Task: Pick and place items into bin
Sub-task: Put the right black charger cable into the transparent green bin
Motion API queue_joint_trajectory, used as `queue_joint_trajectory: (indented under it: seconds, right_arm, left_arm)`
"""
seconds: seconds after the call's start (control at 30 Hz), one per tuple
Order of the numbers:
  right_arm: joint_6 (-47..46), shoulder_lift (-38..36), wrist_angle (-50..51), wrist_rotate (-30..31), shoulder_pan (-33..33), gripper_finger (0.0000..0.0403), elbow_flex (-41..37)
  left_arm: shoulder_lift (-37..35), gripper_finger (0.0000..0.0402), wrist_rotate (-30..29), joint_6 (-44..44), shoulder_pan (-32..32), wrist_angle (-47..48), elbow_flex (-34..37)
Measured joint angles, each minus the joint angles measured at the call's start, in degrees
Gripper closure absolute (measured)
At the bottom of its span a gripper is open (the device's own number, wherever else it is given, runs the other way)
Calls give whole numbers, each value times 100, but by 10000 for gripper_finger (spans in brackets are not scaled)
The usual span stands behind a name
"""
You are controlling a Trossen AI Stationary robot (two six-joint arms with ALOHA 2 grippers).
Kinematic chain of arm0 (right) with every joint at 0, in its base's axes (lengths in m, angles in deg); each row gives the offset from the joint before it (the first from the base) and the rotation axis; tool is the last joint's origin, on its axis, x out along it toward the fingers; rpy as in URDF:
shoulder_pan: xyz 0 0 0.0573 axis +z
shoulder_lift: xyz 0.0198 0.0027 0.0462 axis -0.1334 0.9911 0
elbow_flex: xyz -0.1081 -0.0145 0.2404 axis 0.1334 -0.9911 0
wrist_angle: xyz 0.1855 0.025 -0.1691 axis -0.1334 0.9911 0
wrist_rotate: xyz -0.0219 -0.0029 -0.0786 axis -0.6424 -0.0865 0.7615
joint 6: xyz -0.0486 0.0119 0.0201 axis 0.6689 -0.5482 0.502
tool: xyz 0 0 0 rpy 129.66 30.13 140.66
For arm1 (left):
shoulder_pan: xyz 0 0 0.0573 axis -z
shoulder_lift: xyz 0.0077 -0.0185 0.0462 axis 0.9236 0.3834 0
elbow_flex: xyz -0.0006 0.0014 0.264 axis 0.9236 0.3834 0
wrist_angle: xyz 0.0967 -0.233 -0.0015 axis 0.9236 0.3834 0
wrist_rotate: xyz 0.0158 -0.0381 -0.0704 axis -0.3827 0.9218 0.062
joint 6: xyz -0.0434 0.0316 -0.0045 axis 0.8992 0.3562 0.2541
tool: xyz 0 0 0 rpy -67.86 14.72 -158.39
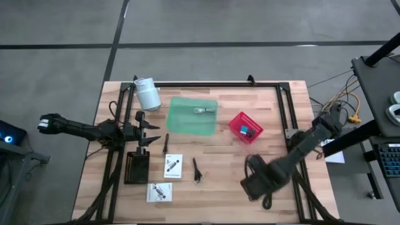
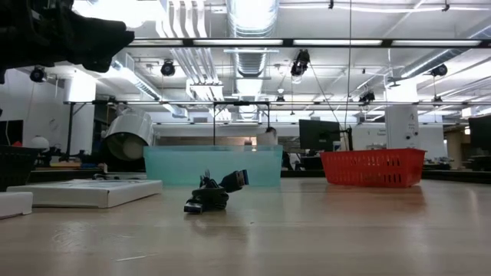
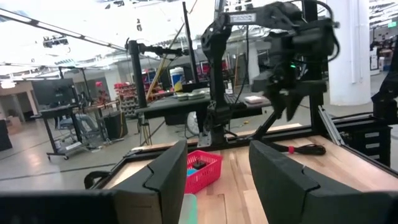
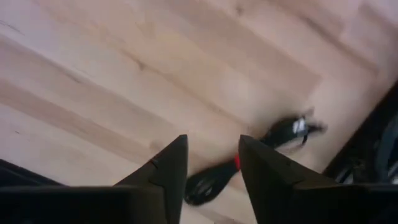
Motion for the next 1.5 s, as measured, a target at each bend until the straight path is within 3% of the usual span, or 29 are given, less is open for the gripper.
queue_joint_trajectory:
  seconds: [0.27,0.43,0.67,1.5]
  right_arm:
    - [-2147,465,92,44,979,213,-2]
    - [-2775,817,359,37,1200,207,-6]
    - [-2833,1265,815,-2,1226,208,-22]
    - [-2830,2506,923,-302,1248,207,-191]
  left_arm:
    - [112,244,0,-2,0,-124,1]
    - [149,244,0,-4,0,-281,2]
    - [257,244,0,-7,2,-408,2]
    - [252,244,0,-46,0,-504,2]
